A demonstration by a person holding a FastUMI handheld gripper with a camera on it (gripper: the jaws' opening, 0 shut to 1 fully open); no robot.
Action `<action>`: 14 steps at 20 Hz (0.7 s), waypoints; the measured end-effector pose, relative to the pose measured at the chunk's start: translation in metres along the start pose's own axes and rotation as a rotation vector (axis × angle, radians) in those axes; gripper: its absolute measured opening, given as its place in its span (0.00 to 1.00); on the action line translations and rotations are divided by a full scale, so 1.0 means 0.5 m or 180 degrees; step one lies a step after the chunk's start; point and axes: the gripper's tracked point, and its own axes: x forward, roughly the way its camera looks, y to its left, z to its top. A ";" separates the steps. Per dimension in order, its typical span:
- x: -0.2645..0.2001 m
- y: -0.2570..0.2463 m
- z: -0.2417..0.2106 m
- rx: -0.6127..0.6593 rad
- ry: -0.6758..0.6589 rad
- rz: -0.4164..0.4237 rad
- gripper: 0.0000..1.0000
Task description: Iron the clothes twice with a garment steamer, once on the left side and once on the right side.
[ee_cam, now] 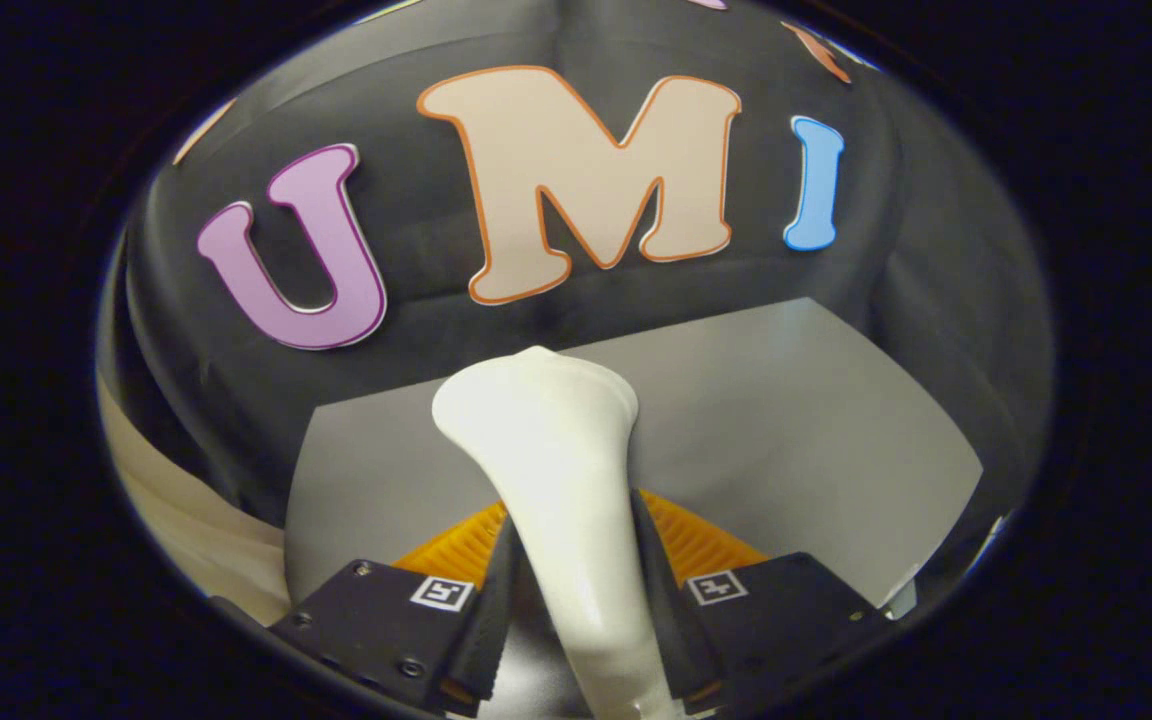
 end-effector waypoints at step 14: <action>-0.159 0.003 0.051 0.0092 -0.0968 -0.0004 0.42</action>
